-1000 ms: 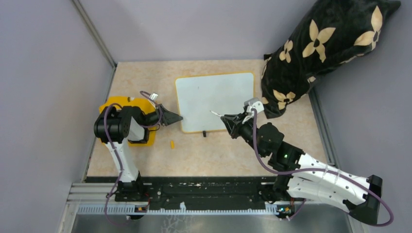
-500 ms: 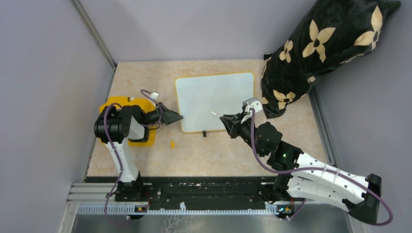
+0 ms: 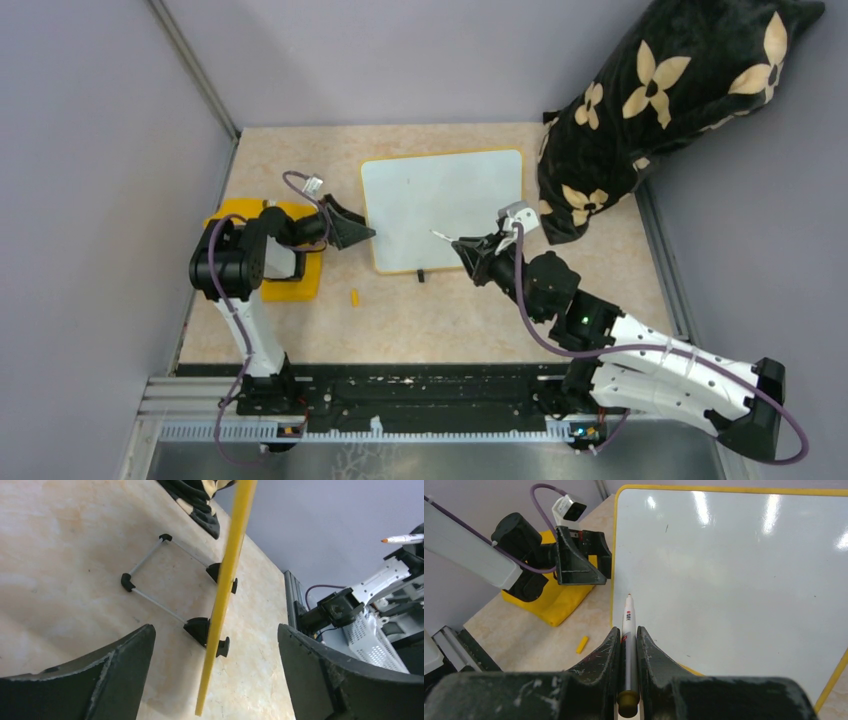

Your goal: Write a sentence on the whiteboard

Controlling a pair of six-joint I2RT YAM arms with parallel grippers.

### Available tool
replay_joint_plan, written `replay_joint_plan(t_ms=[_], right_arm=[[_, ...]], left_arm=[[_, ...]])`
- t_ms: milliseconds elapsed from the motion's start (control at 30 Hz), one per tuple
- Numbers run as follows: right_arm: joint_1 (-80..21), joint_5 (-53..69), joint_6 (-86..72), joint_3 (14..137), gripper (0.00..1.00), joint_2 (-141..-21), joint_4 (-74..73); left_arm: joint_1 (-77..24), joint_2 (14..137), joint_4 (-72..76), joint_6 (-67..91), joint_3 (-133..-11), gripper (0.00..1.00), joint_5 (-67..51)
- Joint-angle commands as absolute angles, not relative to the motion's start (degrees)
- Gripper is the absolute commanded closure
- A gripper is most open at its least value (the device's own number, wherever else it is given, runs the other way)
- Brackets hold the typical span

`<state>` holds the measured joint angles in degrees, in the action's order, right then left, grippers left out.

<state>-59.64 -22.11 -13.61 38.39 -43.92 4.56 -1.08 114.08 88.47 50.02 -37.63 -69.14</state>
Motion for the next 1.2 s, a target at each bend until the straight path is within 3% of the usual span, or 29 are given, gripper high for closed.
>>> replay_joint_plan(t_ms=[0,333,433,567,667,933,1033,1167], right_arm=[[-60.12,-21.53,-13.80,41.41,1.00,-42.22,5.54],[-60.14,-21.53,-14.12,40.69,1.00,-40.47,4.52],[-60.12,-21.59,-13.92,40.05,1.00,-39.84,5.20],[-60.12,-21.20,-13.33,40.07,1.00,-39.22,5.04],[-60.12,-20.95,-12.91,39.91,1.00,-38.75,5.14],[-60.13,-19.10,-13.08,39.03,1.00,-38.30,6.44],[-60.12,-18.52,-13.18,39.02,1.00,-38.39,6.88],[-60.12,-18.40,-13.40,39.02,1.00,-38.00,6.82]], left_arm=[[-0.66,108.48,93.52,44.56,-36.66,0.01,-70.49],[1.20,104.17,85.76,41.56,-35.71,0.01,-66.95],[3.19,97.89,70.71,34.34,-35.20,0.01,-61.57],[3.52,87.77,32.12,17.55,-40.88,0.01,-45.04],[3.43,82.45,28.55,16.05,-39.81,0.01,-39.29],[2.69,68.93,16.76,34.15,-36.62,0.01,-1.85],[0.62,70.50,4.36,35.91,-42.15,0.01,8.27],[-9.24,75.39,-8.57,28.85,-52.49,0.01,19.53]])
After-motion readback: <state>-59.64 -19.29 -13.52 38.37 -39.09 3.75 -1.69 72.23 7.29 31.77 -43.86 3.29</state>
